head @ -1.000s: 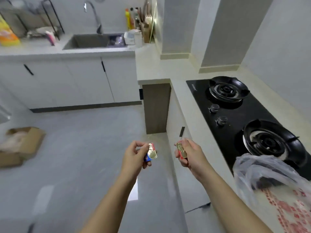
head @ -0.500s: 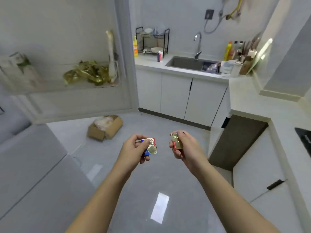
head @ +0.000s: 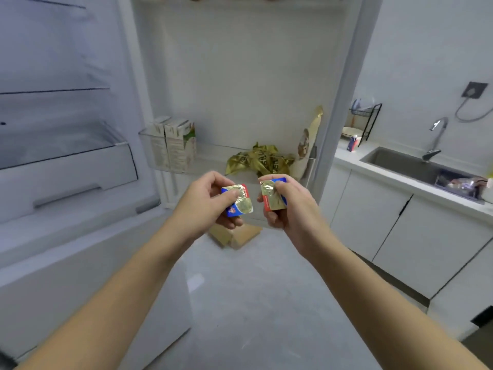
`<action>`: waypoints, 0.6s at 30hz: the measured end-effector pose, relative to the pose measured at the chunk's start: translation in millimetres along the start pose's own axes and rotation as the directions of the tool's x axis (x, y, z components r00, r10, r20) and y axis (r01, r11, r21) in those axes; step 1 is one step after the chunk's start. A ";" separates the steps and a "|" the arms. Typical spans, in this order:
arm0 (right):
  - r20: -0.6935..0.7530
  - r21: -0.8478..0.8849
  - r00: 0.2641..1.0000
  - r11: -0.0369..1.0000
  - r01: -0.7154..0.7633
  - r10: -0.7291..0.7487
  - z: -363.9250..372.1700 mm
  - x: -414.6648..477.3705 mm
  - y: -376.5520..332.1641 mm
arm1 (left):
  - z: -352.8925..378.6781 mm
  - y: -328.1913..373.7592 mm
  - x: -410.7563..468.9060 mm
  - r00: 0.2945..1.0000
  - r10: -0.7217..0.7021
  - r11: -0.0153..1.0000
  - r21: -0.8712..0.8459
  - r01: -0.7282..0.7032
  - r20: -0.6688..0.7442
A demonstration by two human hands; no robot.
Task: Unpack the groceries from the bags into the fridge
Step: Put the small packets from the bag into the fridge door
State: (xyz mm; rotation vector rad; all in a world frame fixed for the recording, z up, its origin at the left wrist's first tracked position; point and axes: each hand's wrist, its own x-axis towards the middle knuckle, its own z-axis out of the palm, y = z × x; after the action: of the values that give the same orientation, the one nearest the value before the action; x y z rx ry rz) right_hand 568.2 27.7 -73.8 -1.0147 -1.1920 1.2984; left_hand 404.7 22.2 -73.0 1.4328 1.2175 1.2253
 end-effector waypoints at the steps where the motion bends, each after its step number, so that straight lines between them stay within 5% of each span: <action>1: 0.042 0.001 0.999 1.000 0.023 -0.023 7.6 11.5 -7.4 | -7.5 7.2 8.7 1.000 0.013 1.000 0.008 -0.013 -0.024; 6: 0.154 0.003 0.976 0.987 0.158 -0.157 33.3 74.3 -41.4 | -46.2 37.7 61.6 0.989 0.058 0.987 0.157 -0.036 -0.137; 9: 0.154 -0.036 0.982 0.992 0.118 -0.111 41.6 109.8 -58.3 | -66.8 52.7 101.5 0.978 0.111 0.928 0.370 -0.039 -0.175; 14: 0.127 -0.283 0.992 0.957 0.062 -0.026 45.1 158.1 -71.8 | -81.5 75.6 169.1 0.990 0.142 0.739 0.665 -0.109 0.005; 18: 0.076 -0.649 0.997 0.758 0.061 -0.016 43.4 191.3 -70.8 | -83.1 79.5 215.1 0.971 -0.003 0.522 0.829 -0.203 0.240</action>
State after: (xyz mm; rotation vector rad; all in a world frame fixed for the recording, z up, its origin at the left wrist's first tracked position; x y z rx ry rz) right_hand 519.4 210.1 14.5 -1.4367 -1.7733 0.8818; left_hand 341.4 224.8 47.0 2.3063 1.7036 0.4465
